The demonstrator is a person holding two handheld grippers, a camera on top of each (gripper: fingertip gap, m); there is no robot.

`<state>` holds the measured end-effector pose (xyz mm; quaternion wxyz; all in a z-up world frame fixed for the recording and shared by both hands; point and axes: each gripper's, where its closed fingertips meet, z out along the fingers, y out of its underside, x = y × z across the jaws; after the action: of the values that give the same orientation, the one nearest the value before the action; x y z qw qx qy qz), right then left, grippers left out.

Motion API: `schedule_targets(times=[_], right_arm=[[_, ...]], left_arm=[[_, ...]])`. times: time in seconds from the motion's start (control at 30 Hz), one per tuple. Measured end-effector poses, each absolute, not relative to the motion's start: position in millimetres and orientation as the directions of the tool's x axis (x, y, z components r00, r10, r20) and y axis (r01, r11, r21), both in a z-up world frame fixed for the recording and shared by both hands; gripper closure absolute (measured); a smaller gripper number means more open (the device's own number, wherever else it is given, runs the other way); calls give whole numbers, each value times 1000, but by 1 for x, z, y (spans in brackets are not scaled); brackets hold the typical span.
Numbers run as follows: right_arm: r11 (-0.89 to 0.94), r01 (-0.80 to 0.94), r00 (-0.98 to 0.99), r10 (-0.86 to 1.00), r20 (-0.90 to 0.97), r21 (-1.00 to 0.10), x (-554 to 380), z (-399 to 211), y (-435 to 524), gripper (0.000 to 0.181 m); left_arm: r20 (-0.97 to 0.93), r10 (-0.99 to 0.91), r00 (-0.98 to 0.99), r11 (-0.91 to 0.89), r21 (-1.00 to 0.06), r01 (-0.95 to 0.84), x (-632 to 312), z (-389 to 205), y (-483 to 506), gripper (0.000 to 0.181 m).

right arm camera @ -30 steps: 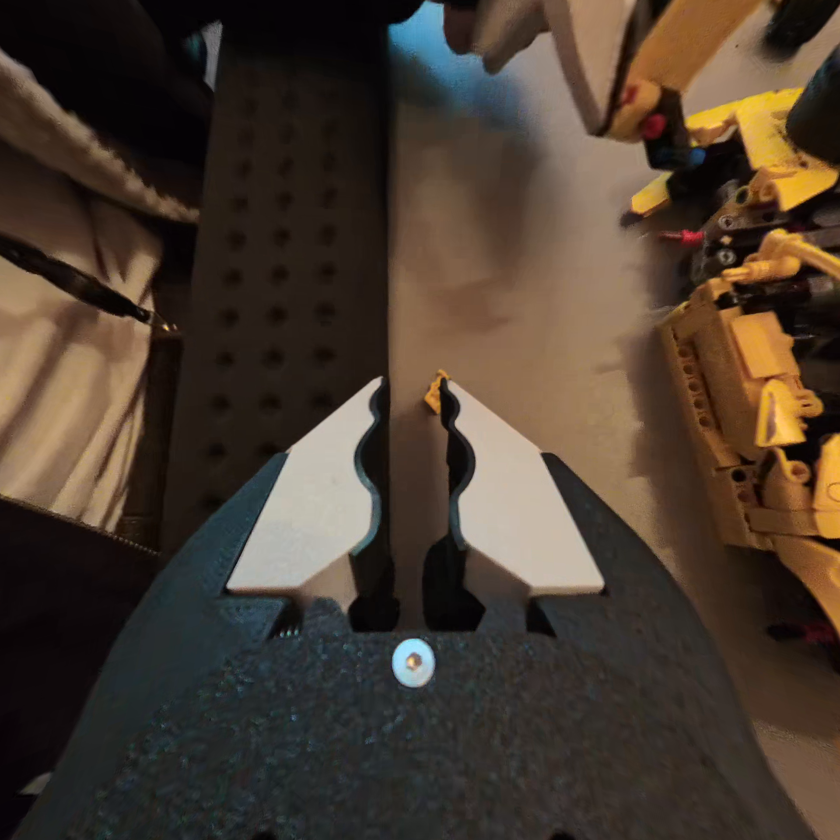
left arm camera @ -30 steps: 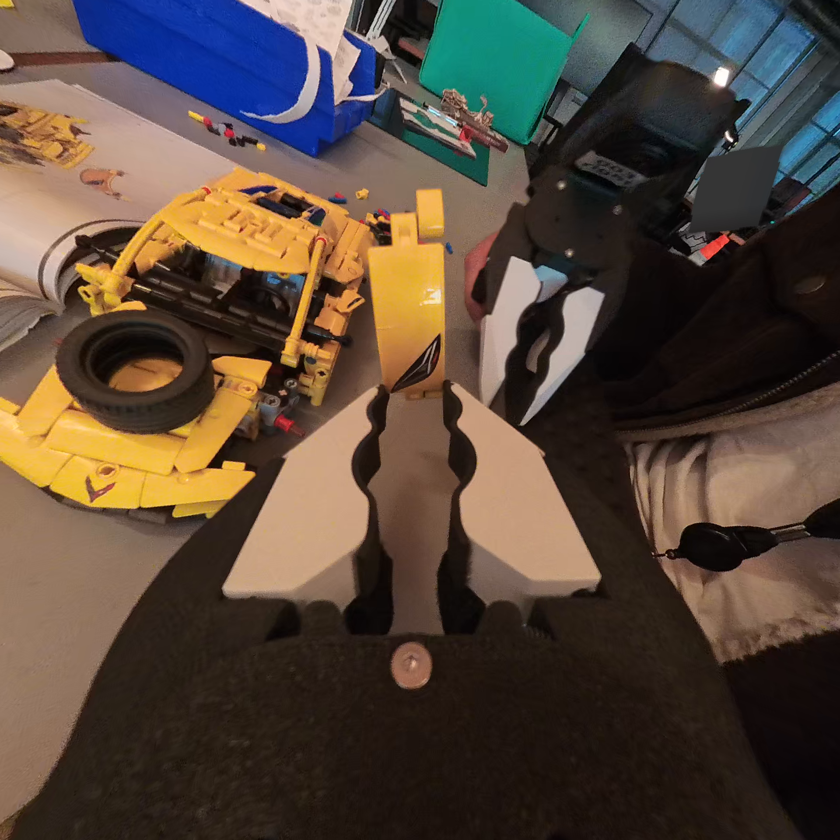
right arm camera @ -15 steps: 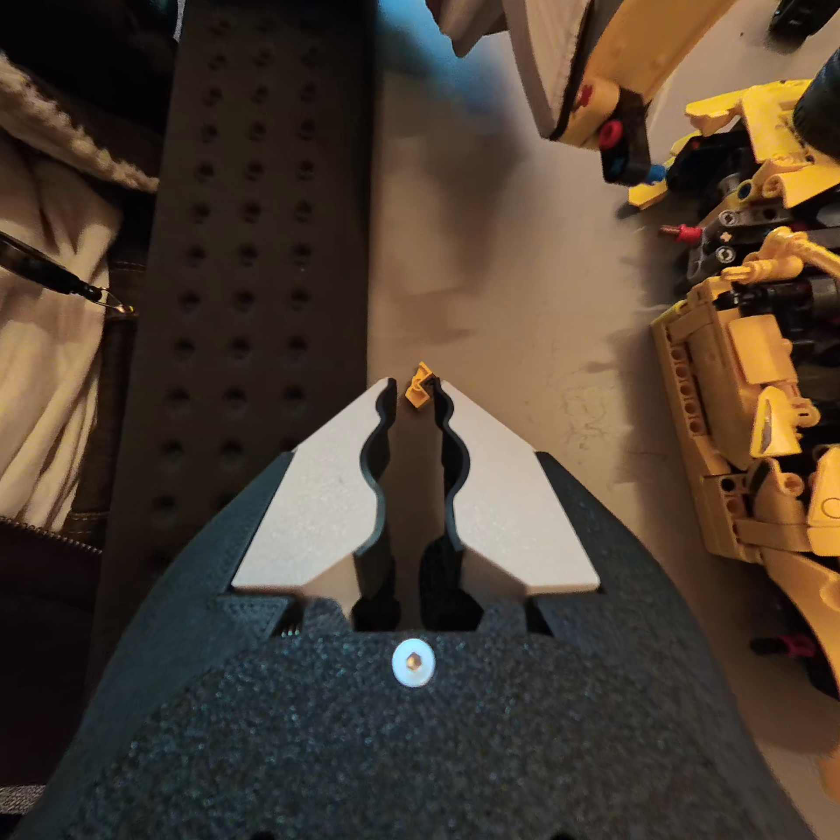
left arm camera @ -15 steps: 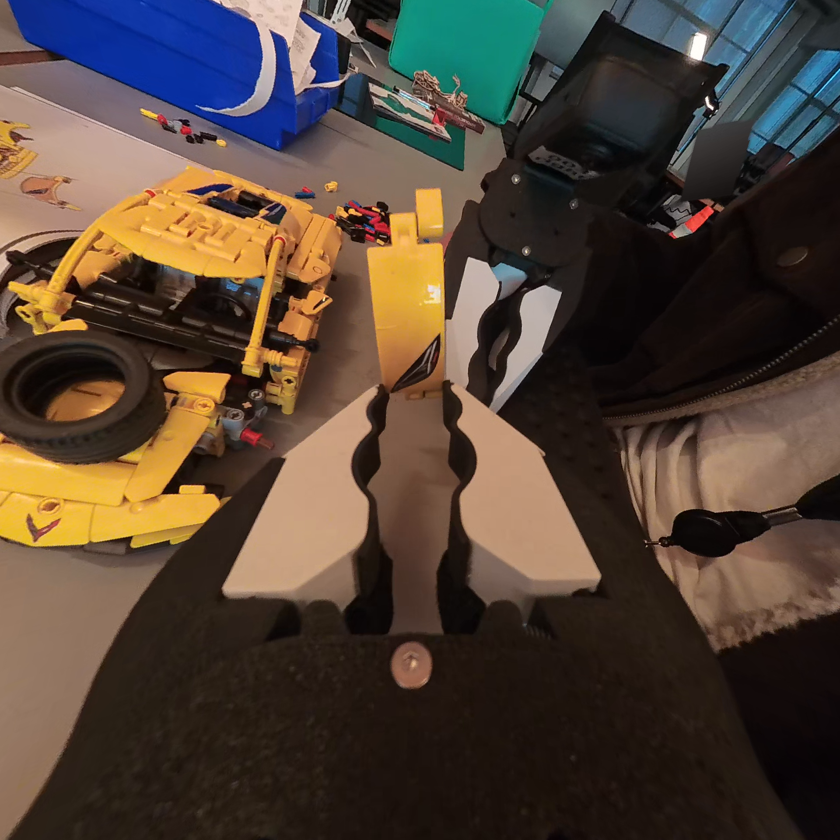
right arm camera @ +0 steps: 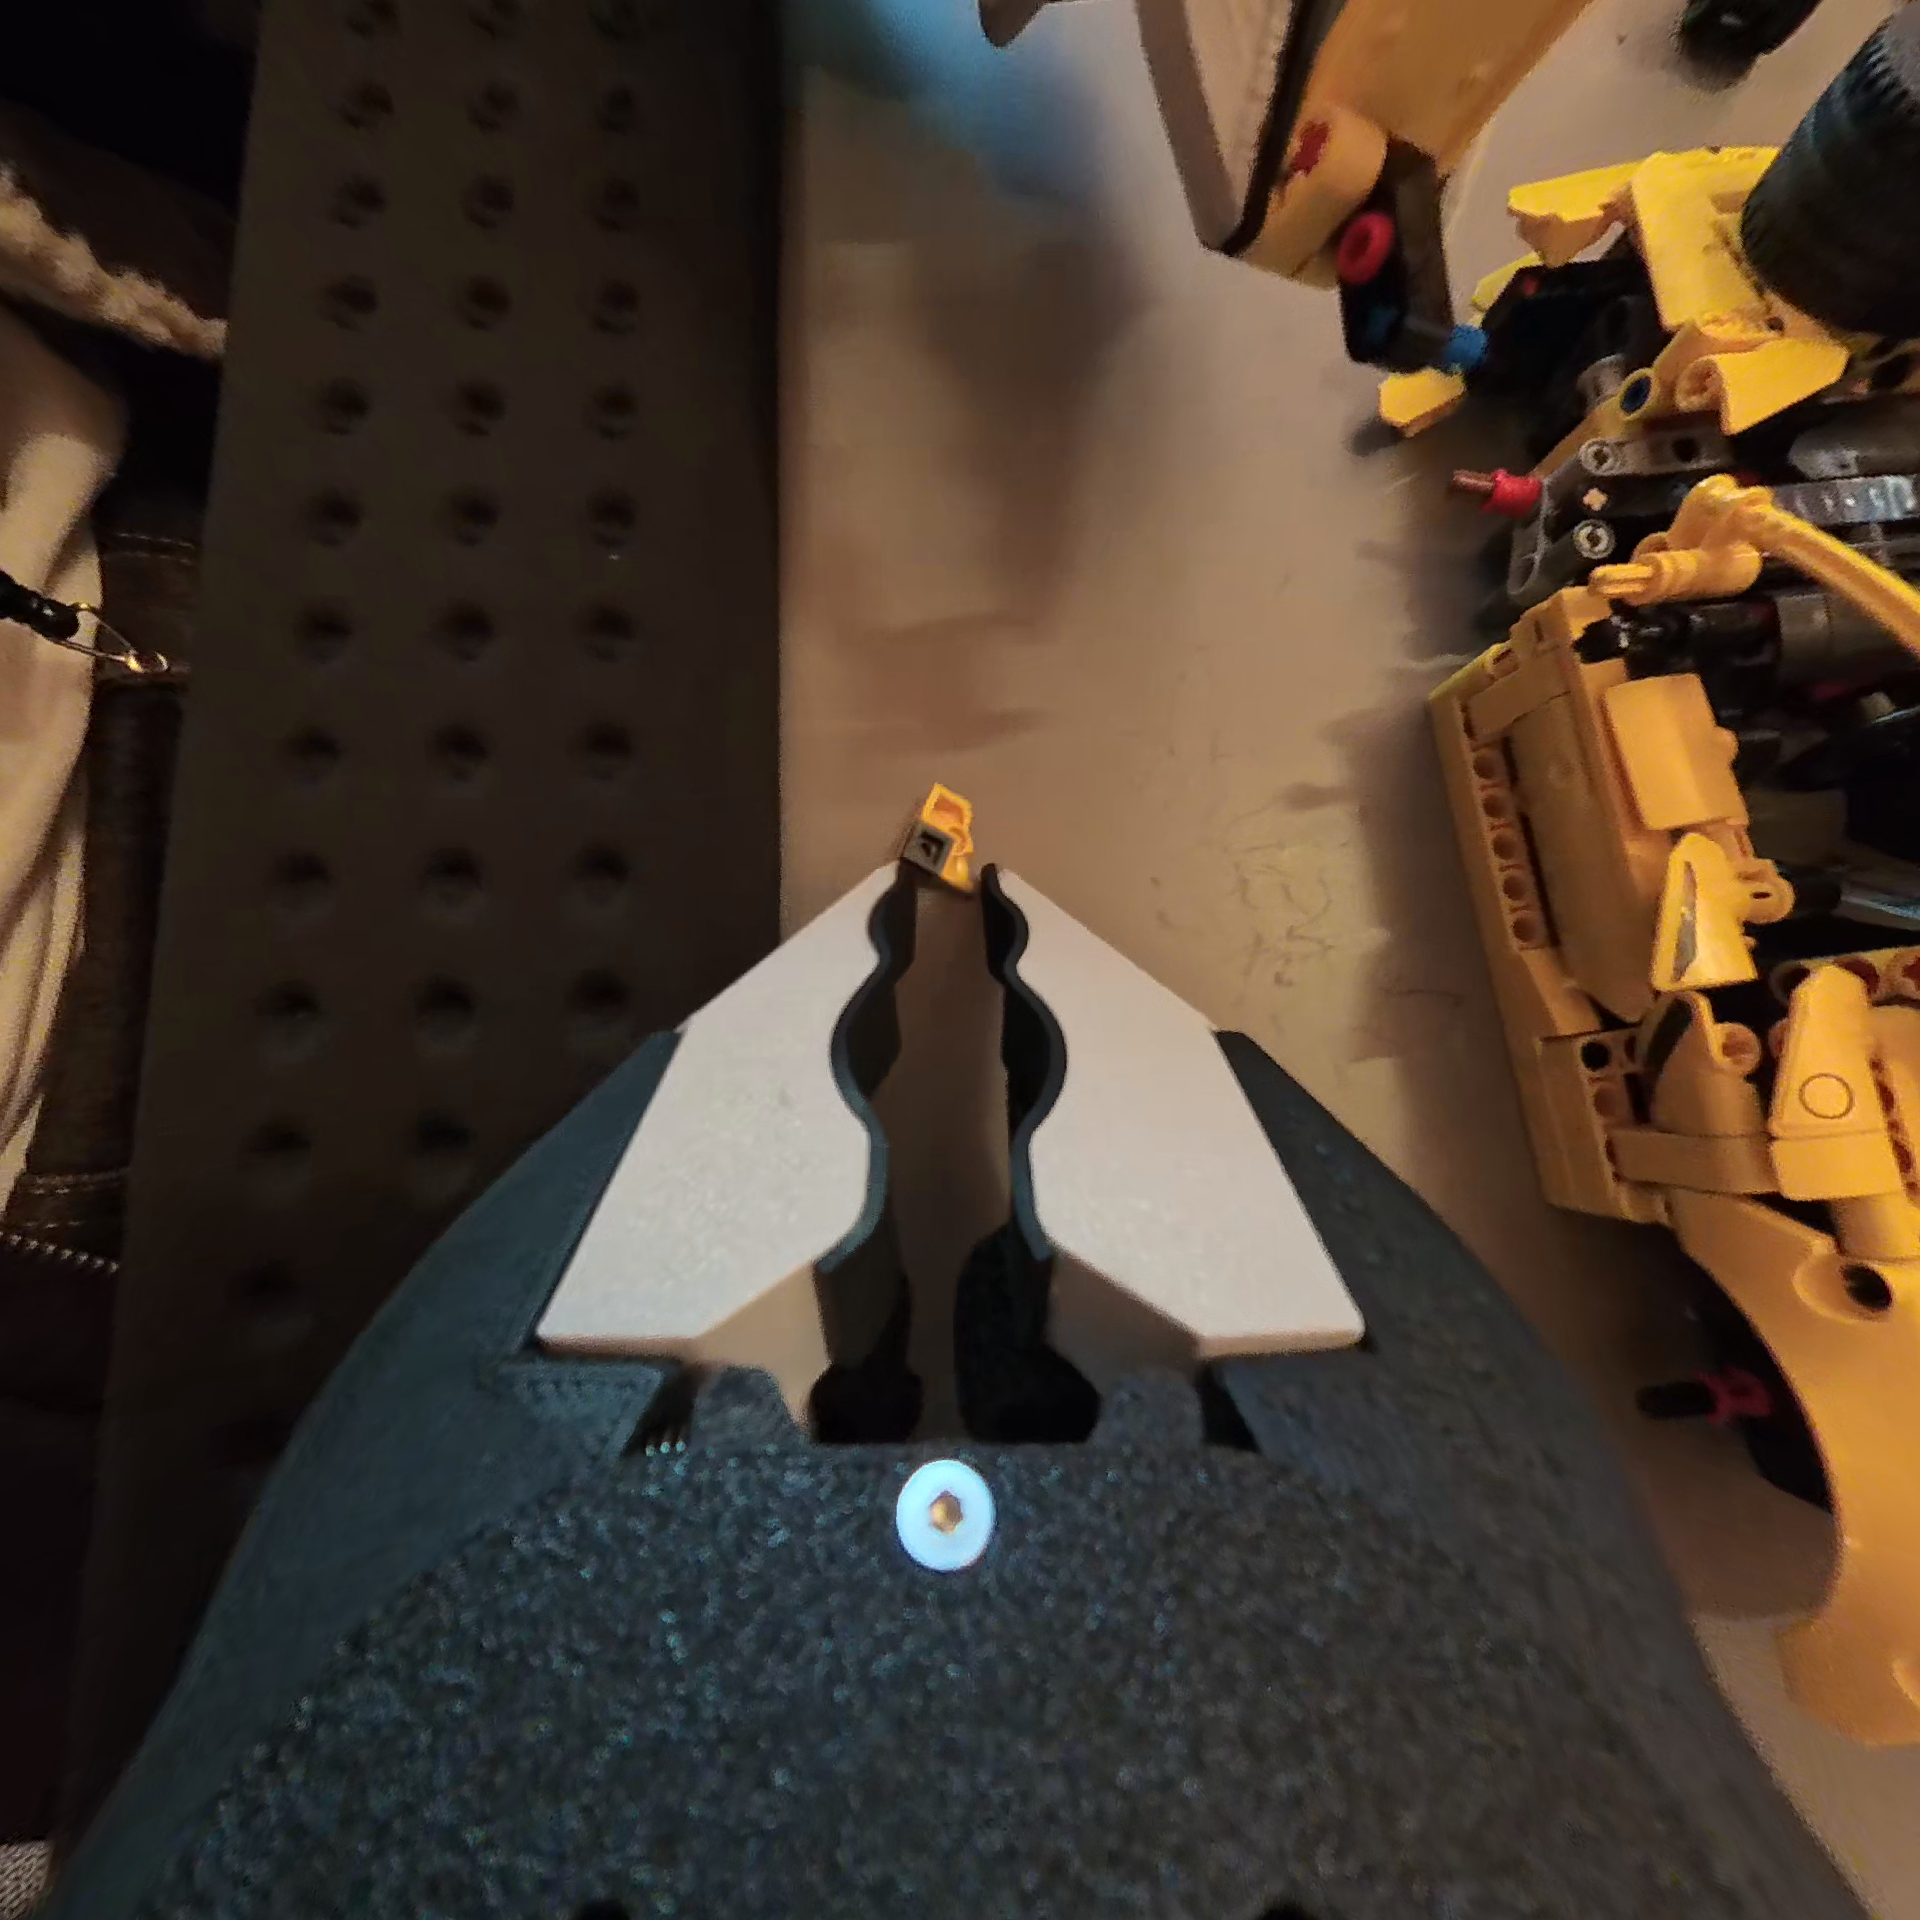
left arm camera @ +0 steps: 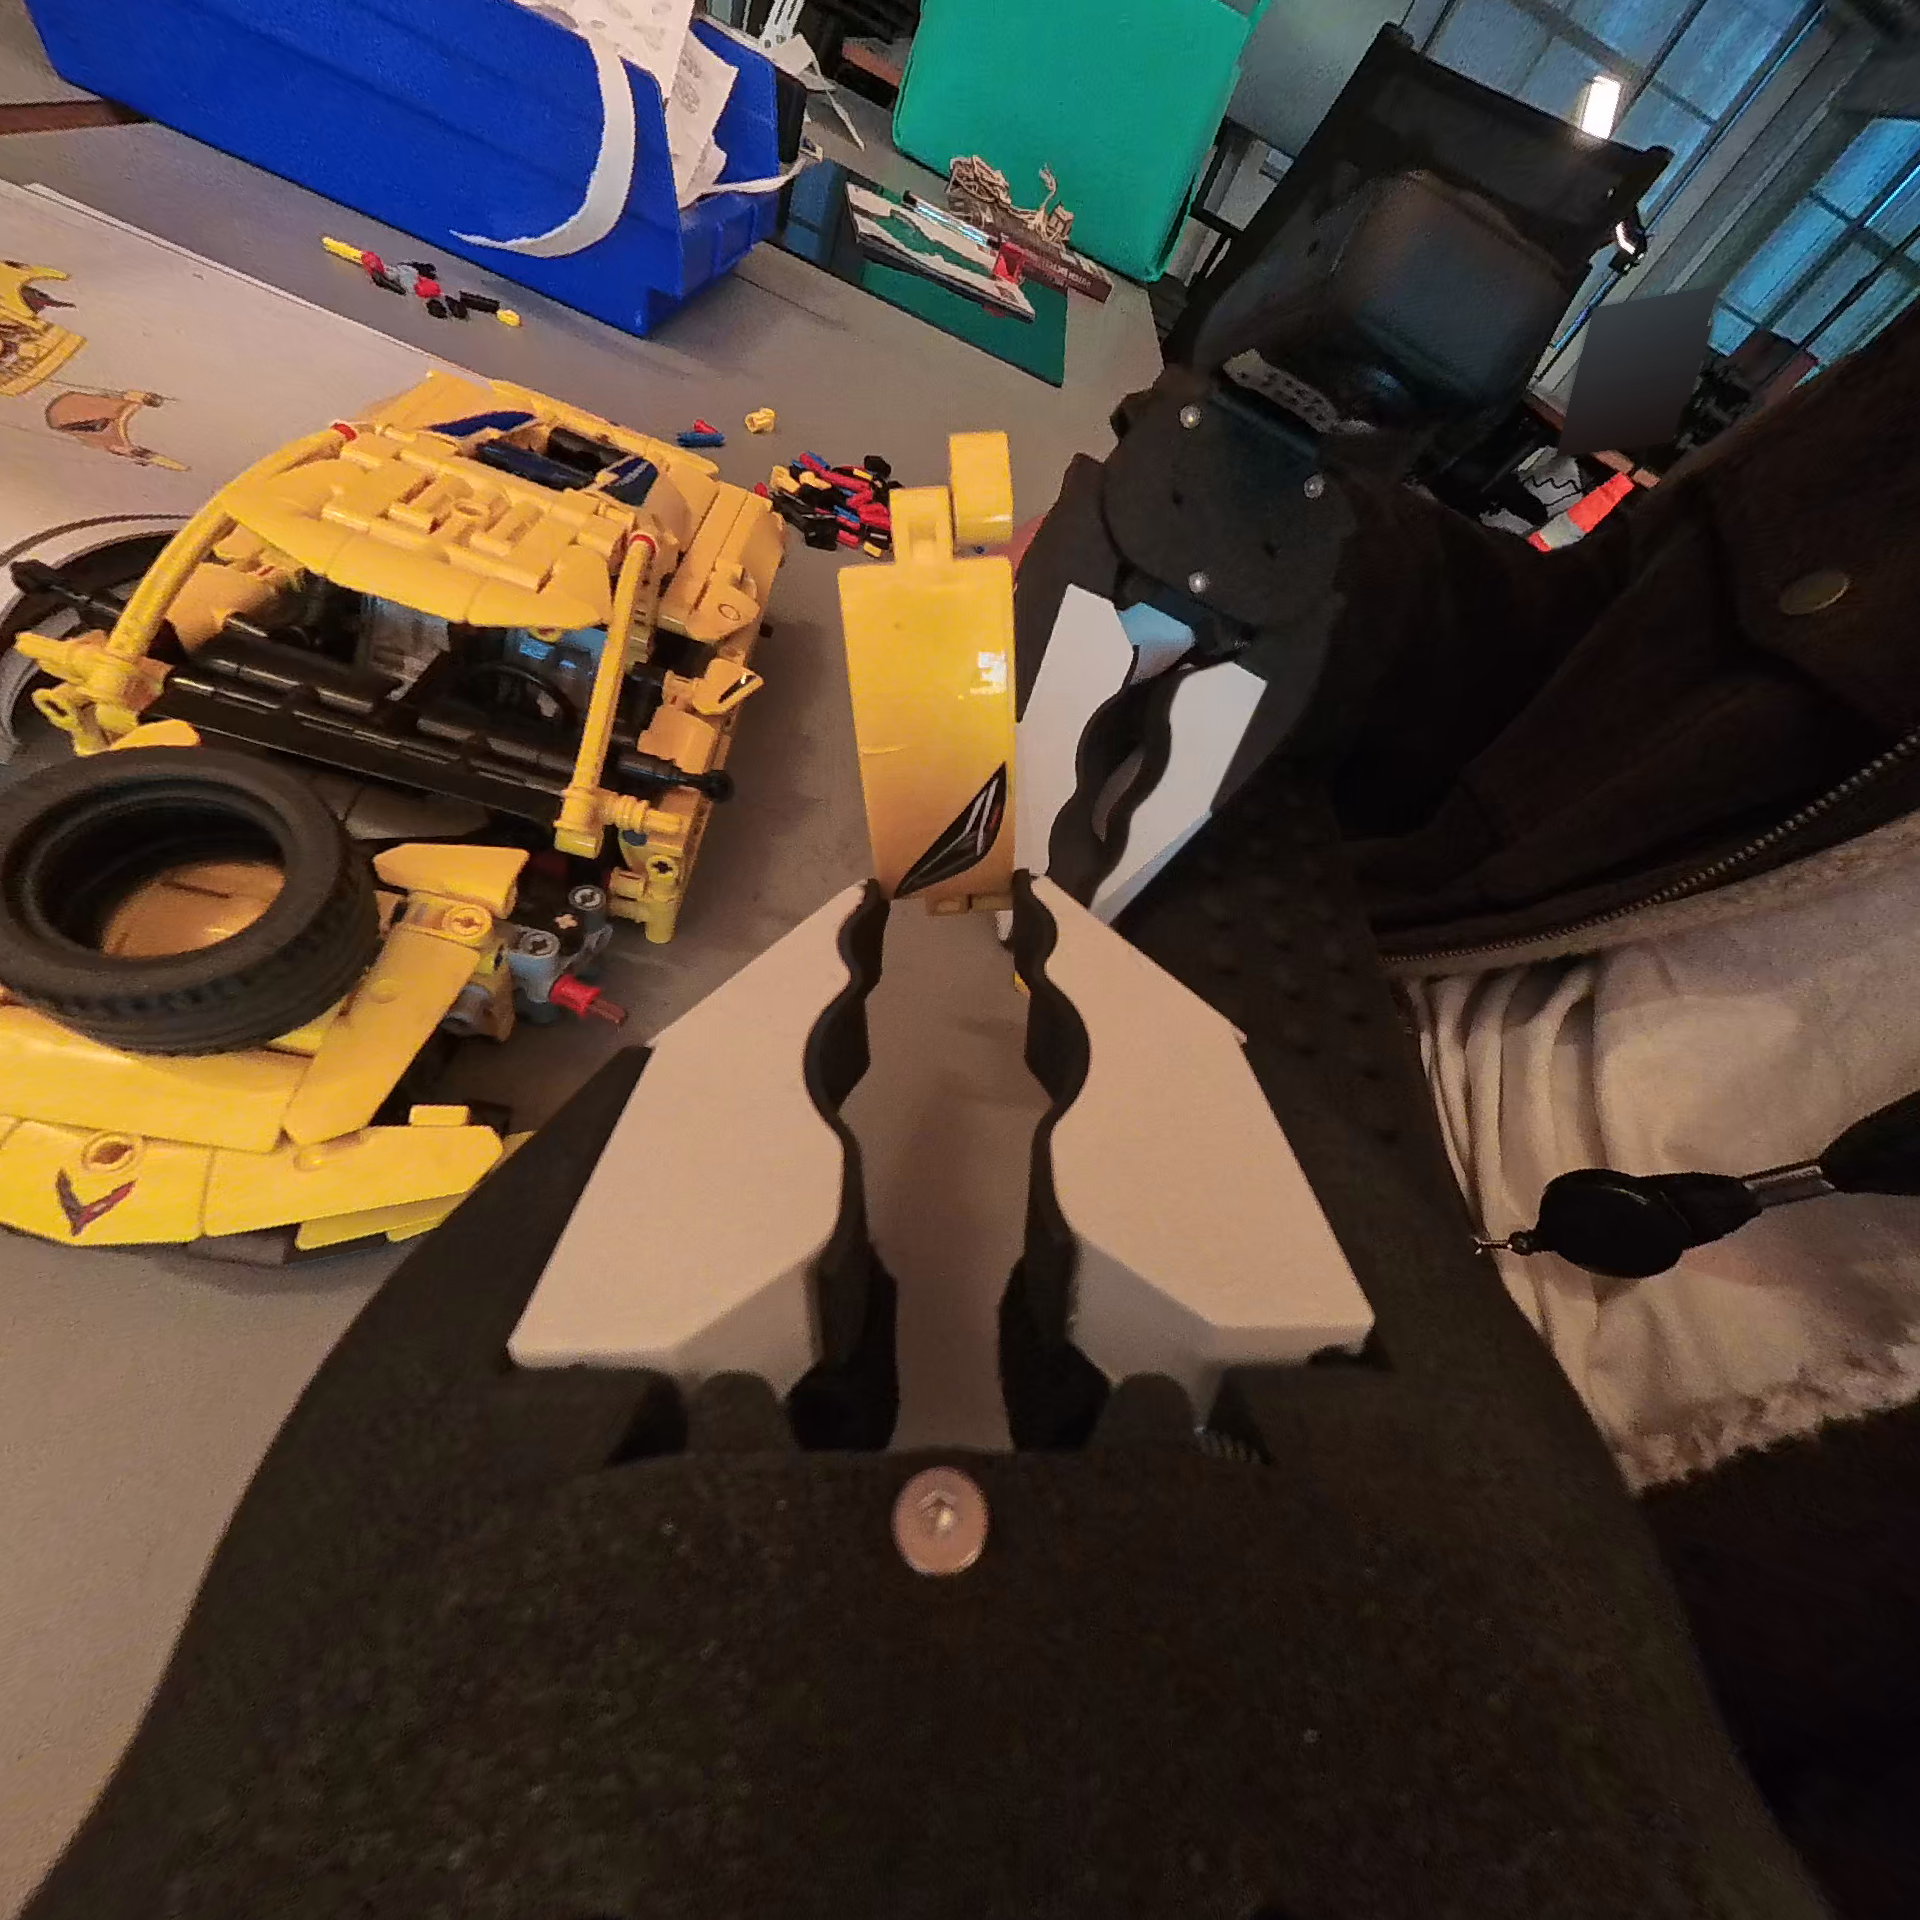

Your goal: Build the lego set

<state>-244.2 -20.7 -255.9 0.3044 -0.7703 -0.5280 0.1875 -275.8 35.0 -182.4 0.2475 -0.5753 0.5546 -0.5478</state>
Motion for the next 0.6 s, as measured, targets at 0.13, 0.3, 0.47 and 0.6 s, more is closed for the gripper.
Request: schedule_targets(times=[0.13, 0.3, 0.47, 0.6], right_arm=[[-214, 692, 344, 937, 56, -689, -250, -248, -25, 169], [-136, 706, 269, 960, 85, -695, -256, -247, -29, 165], [-39, 735, 143, 985, 98, -677, -257, -249, -29, 158], [10, 741, 60, 995, 81, -672, -257, -253, -30, 157]], left_arm=[[356, -910, -214, -263, -893, -366, -276, -182, 36, 157], [356, -909, -216, -260, -890, -374, -276, -184, 34, 157], [358, -908, -217, -259, -888, -379, -275, -185, 33, 157], [359, -908, -218, -259, -887, -383, -275, -186, 33, 157]])
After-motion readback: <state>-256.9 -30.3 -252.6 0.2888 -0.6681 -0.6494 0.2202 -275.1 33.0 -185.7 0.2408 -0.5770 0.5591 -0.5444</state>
